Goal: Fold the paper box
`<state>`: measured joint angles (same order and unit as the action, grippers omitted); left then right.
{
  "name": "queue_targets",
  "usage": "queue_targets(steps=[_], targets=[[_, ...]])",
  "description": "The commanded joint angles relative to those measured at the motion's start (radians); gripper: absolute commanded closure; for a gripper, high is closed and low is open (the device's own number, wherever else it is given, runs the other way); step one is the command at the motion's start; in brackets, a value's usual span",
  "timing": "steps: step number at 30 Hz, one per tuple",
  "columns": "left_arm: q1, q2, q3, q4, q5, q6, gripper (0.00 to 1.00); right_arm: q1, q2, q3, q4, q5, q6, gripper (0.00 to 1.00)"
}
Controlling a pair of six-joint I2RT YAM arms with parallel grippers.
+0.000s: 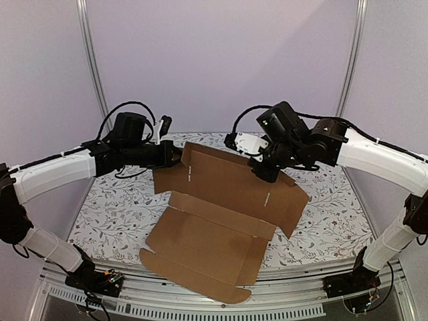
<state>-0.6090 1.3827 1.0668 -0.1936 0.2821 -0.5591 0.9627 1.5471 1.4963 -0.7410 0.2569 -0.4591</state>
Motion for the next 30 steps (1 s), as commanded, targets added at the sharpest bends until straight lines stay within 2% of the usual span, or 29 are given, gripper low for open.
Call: queue_targets(steps=[1,12,25,30], targets=[[-0.032,0.036,0.031,0.052,0.052,-0.018,1.0,0.013,0.014,-0.014,0.063,0.013,0.039,1.0],[-0.061,0.065,0.04,0.076,0.028,-0.018,1.0,0.024,0.013,-0.076,0.118,0.029,0.077,1.0],[-0.06,0.0,-0.05,-0.11,-0.167,0.047,0.98,0.022,0.073,-0.079,0.11,0.203,0.054,1.0],[-0.06,0.003,-0.104,-0.143,-0.268,0.062,0.96,-0.013,0.107,-0.053,0.08,0.142,0.091,1.0]])
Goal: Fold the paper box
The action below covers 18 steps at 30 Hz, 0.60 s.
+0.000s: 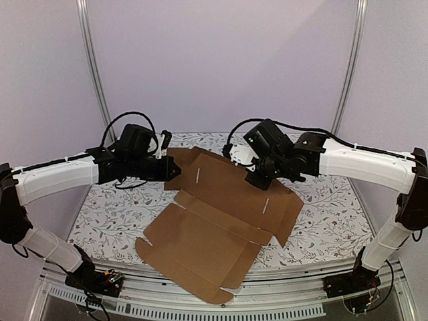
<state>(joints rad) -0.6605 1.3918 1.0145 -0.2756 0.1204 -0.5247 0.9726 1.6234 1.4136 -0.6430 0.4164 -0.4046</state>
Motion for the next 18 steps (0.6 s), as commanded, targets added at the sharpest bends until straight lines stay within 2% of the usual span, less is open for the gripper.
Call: queue_targets(steps=[1,8,18], targets=[[-0.008,-0.002,-0.065,-0.055,-0.116,0.032,0.95,-0.032,0.04,0.037,-0.024,-0.037,0.048,1.0],[-0.008,0.099,-0.088,-0.01,-0.189,0.058,0.96,-0.092,0.074,0.05,-0.056,-0.162,0.078,1.0],[-0.004,0.262,-0.06,0.013,-0.351,0.104,1.0,-0.118,0.106,0.042,-0.077,-0.18,0.076,1.0]])
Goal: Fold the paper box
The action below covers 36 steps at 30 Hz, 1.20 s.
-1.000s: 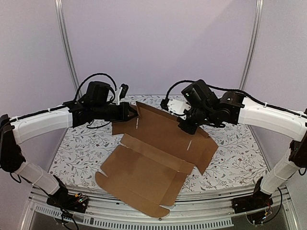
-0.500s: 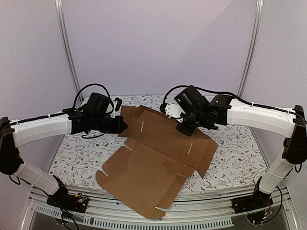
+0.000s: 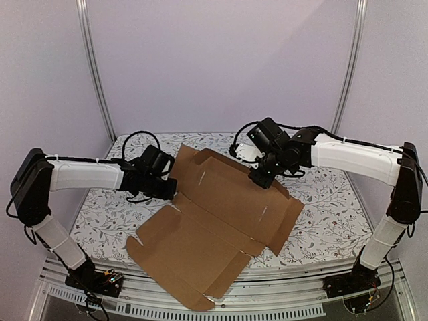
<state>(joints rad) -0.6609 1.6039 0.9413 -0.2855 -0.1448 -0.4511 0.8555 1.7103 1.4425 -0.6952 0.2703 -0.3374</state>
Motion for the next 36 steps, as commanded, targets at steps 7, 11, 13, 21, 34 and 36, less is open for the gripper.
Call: queue_targets(steps=[7,11,13,21,34,36], targets=[[0.004,0.123,0.023,0.043,-0.159,0.046,1.0,-0.004,0.028,0.01,-0.026,-0.044,0.006,1.0],[0.023,0.148,0.022,0.049,-0.17,0.056,1.0,-0.005,0.031,0.006,-0.025,-0.051,0.006,1.0],[0.033,0.161,0.024,0.055,-0.148,0.059,1.0,-0.005,0.03,0.006,-0.024,-0.053,0.006,1.0],[0.054,0.233,0.032,0.064,-0.052,0.068,1.0,-0.004,0.033,0.007,-0.021,-0.062,0.009,1.0],[0.067,0.147,-0.025,0.06,-0.031,0.08,1.0,-0.004,0.025,0.008,-0.027,-0.062,0.026,1.0],[0.073,0.137,-0.029,0.052,-0.044,0.086,1.0,-0.004,0.022,0.009,-0.028,-0.061,0.027,1.0]])
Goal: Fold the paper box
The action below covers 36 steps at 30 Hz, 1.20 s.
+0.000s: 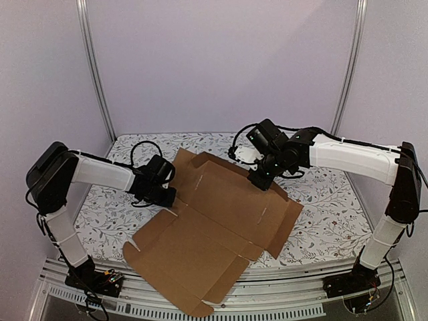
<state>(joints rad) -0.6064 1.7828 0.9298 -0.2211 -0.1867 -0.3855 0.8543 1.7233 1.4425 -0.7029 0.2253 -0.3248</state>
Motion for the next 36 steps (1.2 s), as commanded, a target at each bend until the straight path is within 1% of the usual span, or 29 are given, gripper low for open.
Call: queue_targets(steps=[1,9,20,22,27,36], targets=[[0.021,-0.046,-0.023,-0.013,0.001,0.022,1.0,-0.003,0.007,0.009,-0.021,-0.016,0.015,1.0],[0.025,-0.047,-0.03,-0.017,0.032,0.024,1.0,-0.003,0.004,0.01,-0.027,-0.018,0.022,1.0],[0.03,-0.052,-0.043,0.014,0.177,0.016,1.0,-0.004,-0.003,0.009,-0.03,-0.015,0.027,1.0],[0.037,-0.061,-0.052,0.031,0.244,0.012,1.0,-0.004,-0.005,0.006,-0.032,-0.015,0.026,1.0],[0.058,-0.085,-0.08,0.082,0.36,-0.01,1.0,-0.004,-0.009,0.003,-0.031,-0.015,0.027,1.0],[0.075,-0.099,-0.104,0.152,0.501,-0.053,1.0,-0.004,-0.016,-0.002,-0.033,-0.008,0.029,1.0]])
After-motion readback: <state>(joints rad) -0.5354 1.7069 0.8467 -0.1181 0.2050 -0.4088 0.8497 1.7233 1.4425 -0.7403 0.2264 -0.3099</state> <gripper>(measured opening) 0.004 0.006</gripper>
